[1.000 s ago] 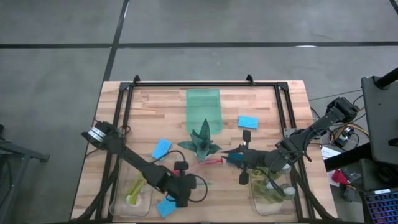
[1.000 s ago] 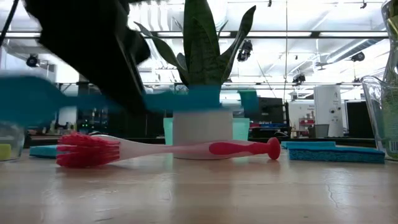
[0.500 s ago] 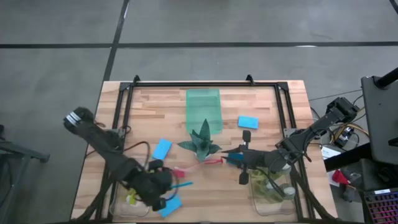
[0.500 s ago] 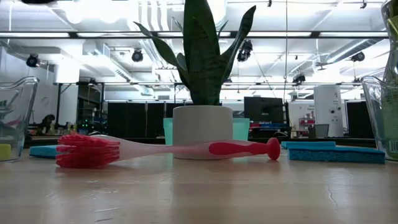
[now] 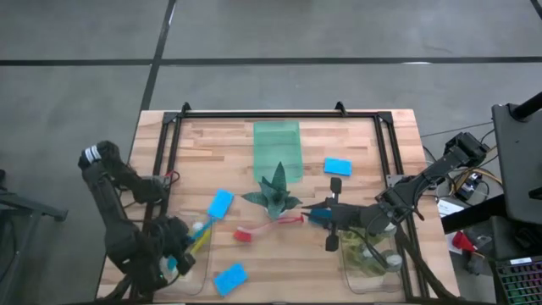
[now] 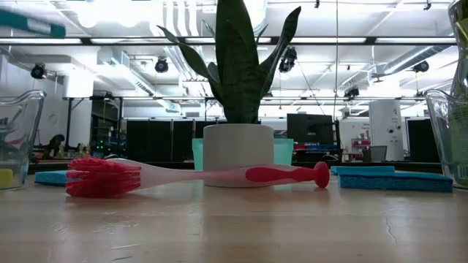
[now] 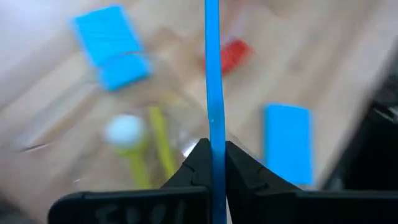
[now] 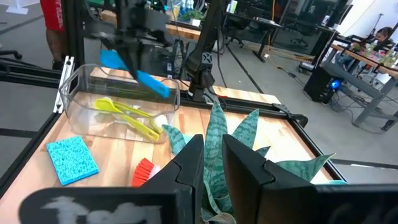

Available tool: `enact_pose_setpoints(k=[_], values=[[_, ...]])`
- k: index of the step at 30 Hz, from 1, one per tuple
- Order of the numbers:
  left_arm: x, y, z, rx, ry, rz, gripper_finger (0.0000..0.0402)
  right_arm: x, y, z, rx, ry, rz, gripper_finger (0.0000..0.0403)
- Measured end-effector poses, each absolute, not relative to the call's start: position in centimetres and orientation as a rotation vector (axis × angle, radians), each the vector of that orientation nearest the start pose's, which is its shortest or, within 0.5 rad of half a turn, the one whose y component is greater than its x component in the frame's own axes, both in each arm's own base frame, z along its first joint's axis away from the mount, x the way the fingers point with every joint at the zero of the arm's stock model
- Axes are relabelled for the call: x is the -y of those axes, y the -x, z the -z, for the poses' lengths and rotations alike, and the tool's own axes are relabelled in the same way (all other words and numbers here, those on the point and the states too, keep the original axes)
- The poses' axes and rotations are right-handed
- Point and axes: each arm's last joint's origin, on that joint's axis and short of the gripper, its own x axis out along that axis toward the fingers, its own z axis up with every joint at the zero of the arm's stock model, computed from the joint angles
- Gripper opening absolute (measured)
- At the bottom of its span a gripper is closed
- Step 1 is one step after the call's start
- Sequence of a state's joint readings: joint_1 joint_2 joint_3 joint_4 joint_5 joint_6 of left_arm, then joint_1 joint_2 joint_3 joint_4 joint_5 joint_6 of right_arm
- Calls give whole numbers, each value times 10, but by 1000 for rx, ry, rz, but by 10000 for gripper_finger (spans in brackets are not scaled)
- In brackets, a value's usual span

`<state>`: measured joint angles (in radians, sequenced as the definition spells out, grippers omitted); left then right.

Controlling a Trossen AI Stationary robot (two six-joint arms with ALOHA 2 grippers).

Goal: Pick & Place Kitchen Sink Supplies
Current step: Put the blue dish brush into the left transparent bin, then put the red dish brush into the left transparent bin

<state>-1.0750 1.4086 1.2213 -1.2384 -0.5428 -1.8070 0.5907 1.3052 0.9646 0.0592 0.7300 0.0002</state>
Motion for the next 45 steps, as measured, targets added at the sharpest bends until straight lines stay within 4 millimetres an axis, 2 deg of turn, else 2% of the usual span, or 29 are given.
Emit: enact_pose_setpoints(k=[3, 6, 10, 13, 21, 30, 34, 41, 45], values=[[204, -119, -273, -883, 654, -611, 35, -144, -250, -309, -218, 168, 138, 52], [206, -116, -254, -885, 695, -651, 47, -144, -250, -309, -218, 164, 139, 53], [206, -115, -232, -920, 691, -667, 39, -144, -250, -309, -218, 164, 139, 54], [205, -114, -223, -916, 699, -672, 23, -144, -250, -309, -218, 162, 139, 52], [205, -117, -232, -827, 659, -623, 1, -144, -250, -309, -218, 162, 139, 52], [210, -133, -263, -446, 440, -458, 8, -144, -250, -309, -218, 161, 139, 52], [212, -153, -270, -394, 338, -424, 41, -144, -250, -309, -217, 161, 139, 54], [200, -202, -270, -449, 231, -361, 157, -144, -250, -309, -217, 161, 139, 52], [190, -221, -268, -444, 166, -344, 203, -144, -250, -308, -219, 163, 139, 54]])
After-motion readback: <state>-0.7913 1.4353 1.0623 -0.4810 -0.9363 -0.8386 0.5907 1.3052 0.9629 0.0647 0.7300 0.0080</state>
